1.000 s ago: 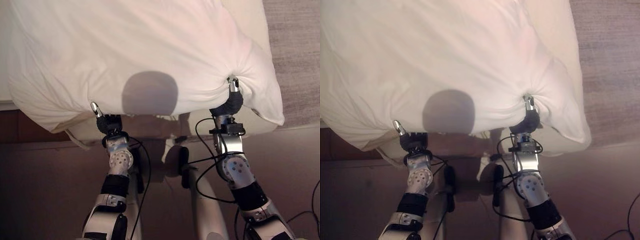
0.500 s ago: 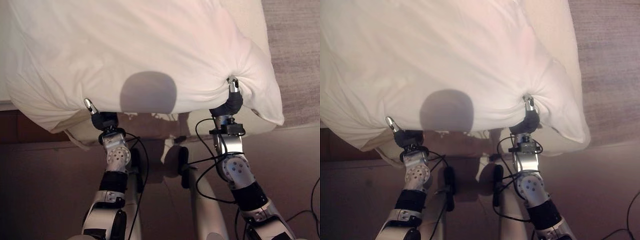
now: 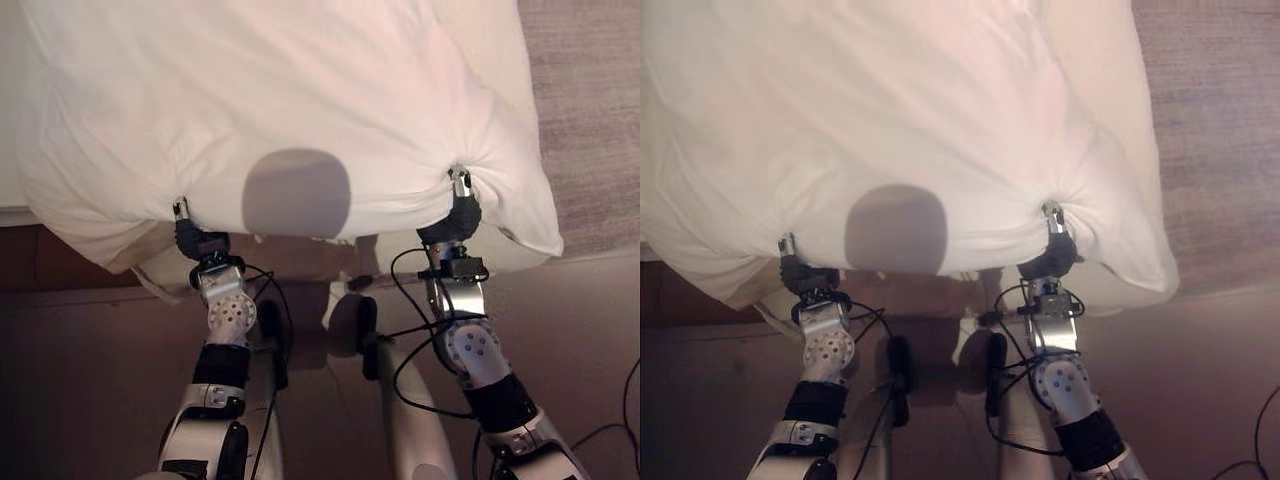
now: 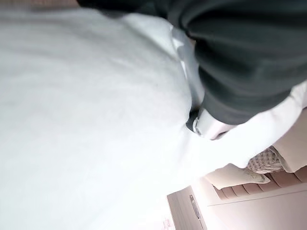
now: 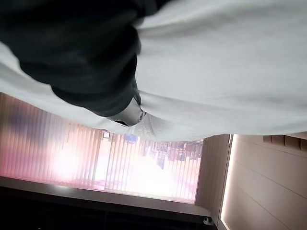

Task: Make the bed

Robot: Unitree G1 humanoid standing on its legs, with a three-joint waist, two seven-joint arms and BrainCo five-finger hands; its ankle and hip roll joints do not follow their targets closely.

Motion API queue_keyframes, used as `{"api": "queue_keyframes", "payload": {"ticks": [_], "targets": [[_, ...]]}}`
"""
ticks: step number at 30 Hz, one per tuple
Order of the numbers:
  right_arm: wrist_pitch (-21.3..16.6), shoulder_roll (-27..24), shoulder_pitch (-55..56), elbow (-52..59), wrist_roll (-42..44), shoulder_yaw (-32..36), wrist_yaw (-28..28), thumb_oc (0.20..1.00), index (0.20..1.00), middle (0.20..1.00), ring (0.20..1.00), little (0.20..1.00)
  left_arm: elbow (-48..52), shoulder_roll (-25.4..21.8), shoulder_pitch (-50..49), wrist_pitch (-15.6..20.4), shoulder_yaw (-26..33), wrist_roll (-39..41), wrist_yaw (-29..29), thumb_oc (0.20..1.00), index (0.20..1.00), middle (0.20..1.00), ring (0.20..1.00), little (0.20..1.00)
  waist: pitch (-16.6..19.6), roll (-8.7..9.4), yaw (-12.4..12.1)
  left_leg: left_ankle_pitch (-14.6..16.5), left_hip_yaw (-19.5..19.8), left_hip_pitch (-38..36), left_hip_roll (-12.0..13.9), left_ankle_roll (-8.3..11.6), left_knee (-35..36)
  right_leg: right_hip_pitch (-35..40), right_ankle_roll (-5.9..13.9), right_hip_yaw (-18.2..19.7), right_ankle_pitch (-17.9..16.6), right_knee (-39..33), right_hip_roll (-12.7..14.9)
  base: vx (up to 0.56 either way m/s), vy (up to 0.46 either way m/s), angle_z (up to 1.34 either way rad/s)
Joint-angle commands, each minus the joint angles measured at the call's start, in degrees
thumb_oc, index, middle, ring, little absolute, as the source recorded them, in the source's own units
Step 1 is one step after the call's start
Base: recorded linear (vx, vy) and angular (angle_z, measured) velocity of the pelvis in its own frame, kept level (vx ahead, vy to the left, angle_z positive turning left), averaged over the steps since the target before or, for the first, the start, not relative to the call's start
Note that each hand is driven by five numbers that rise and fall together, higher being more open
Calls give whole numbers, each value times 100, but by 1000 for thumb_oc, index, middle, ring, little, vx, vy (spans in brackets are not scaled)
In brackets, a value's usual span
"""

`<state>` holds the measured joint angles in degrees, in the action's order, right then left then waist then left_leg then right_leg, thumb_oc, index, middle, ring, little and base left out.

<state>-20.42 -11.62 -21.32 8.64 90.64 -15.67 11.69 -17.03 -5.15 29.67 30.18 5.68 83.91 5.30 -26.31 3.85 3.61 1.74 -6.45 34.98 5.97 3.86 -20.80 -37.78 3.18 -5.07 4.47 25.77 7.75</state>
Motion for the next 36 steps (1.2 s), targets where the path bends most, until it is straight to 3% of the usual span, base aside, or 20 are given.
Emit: {"api": "queue_keyframes", "payload": {"ticks": [1, 10, 12, 13, 14, 15, 16, 19, 21, 23, 24, 25, 27, 28, 29, 32, 33, 34, 35, 36], "targets": [[-343, -67, 317, 607, -282, 711, 267, 200, 200, 200, 200, 200, 185, -333, -2, 201, 232, -528, -186, 200, 200, 200, 200, 200, 623, -275, 102, -549, 90, -314, -94, 164, 918, 174, 353, 128, -307, -582, -227, 11, -117, -14], [-576, -97, 799, -137, -704, 1379, -685, 200, 200, 200, 200, 200, 667, -363, -743, 261, 518, -1163, 523, 200, 200, 200, 200, 200, 589, -369, -53, -1029, 300, -930, 116, 427, 1399, 767, 164, -113, -55, -724, -416, -13, -166, -6], [-627, -139, 825, -571, -812, 1552, -1038, 200, 200, 200, 200, 200, 915, -292, -973, 400, 739, -1420, 874, 200, 200, 200, 200, 200, 466, -222, -249, -896, 1000, -1030, -76, 411, 1204, 856, 105, -41, -25, -661, -436, -69, -96, 9], [-650, -177, 829, -771, -877, 1592, -1149, 200, 200, 200, 200, 200, 933, -259, -1029, 457, 845, -1499, 1001, 200, 200, 200, 200, 200, 429, -172, -267, -881, 1085, -1066, 8, 406, 1220, 861, 93, -13, 13, -596, -412, -84, 26, -6], [-715, -182, 826, -1004, -857, 1698, -1317, 200, 200, 200, 200, 200, 986, -254, -1129, 490, 951, -1645, 1182, 200, 200, 200, 200, 200, 425, -75, -252, -958, 1005, -1222, 582, 377, 1277, 850, 126, 77, 74, -492, -284, -74, 42, -6], [-715, -181, 819, -1009, -856, 1700, -1315, 200, 200, 200, 200, 200, 1000, -251, -1128, 488, 950, -1664, 1203, 200, 200, 200, 200, 200, 426, -72, -264, -988, 997, -1216, 590, 381, 1293, 832, 118, 86, 46, -498, -295, -56, 112, 7], [-789, -168, 805, -1100, -921, 1705, -1438, 200, 200, 200, 200, 200, 1039, -265, -1109, 559, 948, -1694, 1280, 200, 200, 200, 200, 200, 452, -58, -294, -1144, 1081, -1306, 820, 387, 1395, 774, 152, 136, 38, -459, -274, -29, 154, 16], [-976, -6, 744, -1346, -893, 1751, -1656, 200, 200, 200, 200, 200, 935, -310, -968, 651, 911, -1670, 1400, 200, 200, 200, 200, 200, 497, -133, -335, -1424, 1321, -1558, 1110, 530, 1860, 580, 395, 369, -74, -372, -154, -61, 361, 12], [-978, -15, 745, -1464, -852, 1782, -1641, 200, 200, 200, 200, 200, 902, -288, -968, 623, 910, -1608, 1288, 200, 200, 200, 200, 200, 518, -141, -358, -1265, 1299, -1535, 923, 532, 1694, 577, 580, 494, -294, -546, 46, -81, 487, -1], [-1024, 7, 815, -1442, -919, 1798, -1627, 200, 200, 200, 200, 200, 944, -307, -843, 629, 691, -1574, 1179, 200, 200, 200, 200, 200, 522, -116, -266, -499, 718, -1341, 621, 345, 1234, 805, 955, 462, -793, -1113, 596, -86, 608, 4], [-925, 6, 836, -1437, -939, 1766, -1637, 200, 200, 200, 200, 200, 954, -334, -844, 610, 562, -1534, 1033, 200, 200, 200, 200, 200, 523, -74, -256, -197, 675, -1256, 451, 284, 937, 873, 973, 501, -952, -1299, 752, -73, 598, 29], [-949, 66, 958, -1482, -837, 1911, -1510, 200, 200, 200, 200, 200, 869, -327, -729, 622, 413, -1563, 1054, 200, 200, 200, 200, 200, 482, -51, -201, 9, 662, -901, 99, 234, 305, 1175, 1025, 642, -1448, -1789, 986, -13, 562, 45], [-784, 60, 1065, -1713, -870, 1914, -1423, 200, 200, 200, 200, 200, 906, -376, -857, 510, 174, -1577, 911, 200, 200, 200, 200, 200, 530, -107, -147, 321, 719, -783, -229, 22, 35, 1402, 924, 636, -1572, -2083, 1223, 43, 535, 55], [-784, 60, 1065, -1713, -870, 1914, -1423, 200, 200, 200, 200, 200, 906, -376, -857, 510, 174, -1577, 911, 200, 200, 200, 200, 200, 530, -107, -147, 321, 719, -783, -229, 22, 35, 1402, 924, 636, -1572, -2083, 1223, 182, 753, 64], [-662, 126, 1162, -2026, -960, 1954, -1239, 200, 200, 200, 200, 200, 977, -386, -992, 372, -64, -1679, 692, 200, 200, 200, 200, 200, 584, -202, -90, 489, 838, -768, -672, -266, -44, 1449, 758, 792, -1926, -2090, 1305, 177, 692, 40], [-474, 250, 1170, -2288, -812, 1866, -957, 200, 200, 200, 200, 200, 1046, -350, -1196, 257, -159, -1908, 724, 200, 200, 200, 200, 200, 587, -248, -104, 418, 733, -965, -706, -334, 173, 1355, 698, 475, -1598, -1860, 994, 98, 512, 27], [-262, 168, 1116, -2677, -806, 1817, -768, 200, 200, 200, 200, 200, 1222, -372, -1276, 172, -133, -2068, 701, 200, 200, 200, 200, 200, 514, -223, -129, 325, 605, -1115, -812, -391, 439, 1081, 527, -21, -957, -1304, 409, -13, 331, -41], [-205, 163, 1109, -2762, -773, 1814, -672, 200, 200, 200, 200, 200, 1260, -327, -1300, 138, -135, -2084, 709, 200, 200, 200, 200, 200, 516, -208, -135, 275, 537, -1155, -888, -412, 568, 1037, 487, -184, -793, -1176, 157, -12, 333, -52], [-201, 154, 1105, -2784, -757, 1817, -648, 200, 200, 200, 200, 200, 1271, -320, -1308, 133, -137, -2092, 718, 200, 200, 200, 200, 200, 515, -208, -132, 277, 542, -1184, -886, -404, 600, 1030, 478, -187, -750, -1130, 158, 16, 205, -32], [-162, 130, 1114, -2998, -817, 1790, -571, 200, 200, 200, 200, 200, 1178, -283, -1285, 75, -161, -2148, 816, 200, 200, 200, 200, 200, 481, -222, -75, 205, 550, -1405, -1054, -438, 903, 883, 390, 38, -432, -612, -490, 17, 112, -2]]}}
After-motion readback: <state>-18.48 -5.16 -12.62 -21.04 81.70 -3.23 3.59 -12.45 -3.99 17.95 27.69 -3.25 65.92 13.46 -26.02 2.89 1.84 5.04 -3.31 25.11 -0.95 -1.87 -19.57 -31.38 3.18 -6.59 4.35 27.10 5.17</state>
